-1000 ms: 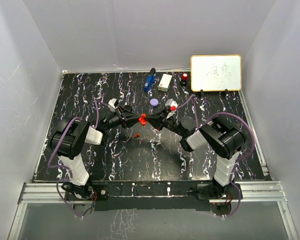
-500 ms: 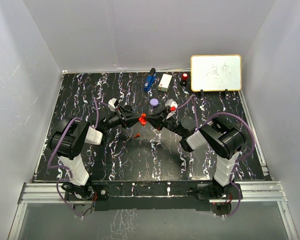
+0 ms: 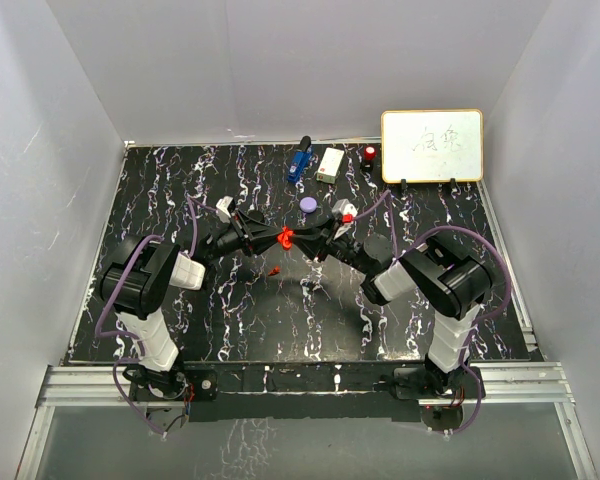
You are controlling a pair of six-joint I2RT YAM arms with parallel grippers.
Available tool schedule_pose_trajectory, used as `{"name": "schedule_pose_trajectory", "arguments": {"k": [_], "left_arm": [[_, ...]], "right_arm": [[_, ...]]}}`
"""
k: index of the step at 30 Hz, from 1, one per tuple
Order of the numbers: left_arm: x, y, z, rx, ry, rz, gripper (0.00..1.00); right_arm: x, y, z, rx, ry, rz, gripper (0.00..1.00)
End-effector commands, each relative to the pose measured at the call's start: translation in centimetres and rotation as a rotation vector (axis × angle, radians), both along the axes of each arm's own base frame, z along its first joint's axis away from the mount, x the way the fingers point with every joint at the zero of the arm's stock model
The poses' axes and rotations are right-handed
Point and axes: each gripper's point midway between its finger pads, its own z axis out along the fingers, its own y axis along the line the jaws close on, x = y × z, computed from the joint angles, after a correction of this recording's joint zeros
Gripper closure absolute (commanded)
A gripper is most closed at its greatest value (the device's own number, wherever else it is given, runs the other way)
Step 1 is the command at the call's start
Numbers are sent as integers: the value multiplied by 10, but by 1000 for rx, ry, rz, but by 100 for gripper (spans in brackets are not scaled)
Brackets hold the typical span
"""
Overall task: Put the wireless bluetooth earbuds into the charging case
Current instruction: Place the earbud in the charging case, then pick up the earbud from the center of the board.
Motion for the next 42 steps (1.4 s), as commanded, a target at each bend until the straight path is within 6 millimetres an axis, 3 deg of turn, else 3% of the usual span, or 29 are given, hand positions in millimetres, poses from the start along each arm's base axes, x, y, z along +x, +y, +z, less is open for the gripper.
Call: {"name": "schedule_pose_trajectory", "arguments": {"k": [1,7,8,9,12,15,18,22,31,42], "left_arm": [[-3,-2,45,-69,-184,-13,100],[0,1,41,-65,-180,2,100],[2,4,39,-63,-176,12,100],[4,8,36,-60,-168,30,100],[14,27,31,-71,-159,88,100],[22,47,28,-94,-152,152,100],[28,64,22,-95,-138,204,100],[29,76,17,-89,-130,240,100],[28,101,17,-73,-133,308,100],[24,125,24,-41,-149,358,100]], "right_arm": [[-16,-16,86,197,-304,-27,72],[-18,-28,101,231,-314,-83,61],[-19,-30,101,230,-314,-88,60],[-25,-35,114,250,-340,-92,59],[-33,-39,114,241,-310,-83,63],[-23,-29,90,149,-108,-74,68],[-4,-12,44,-49,205,-138,64],[-11,11,1,-231,419,-107,58],[-36,36,-58,-312,703,-102,53],[-43,54,-99,-381,829,-130,53]]}}
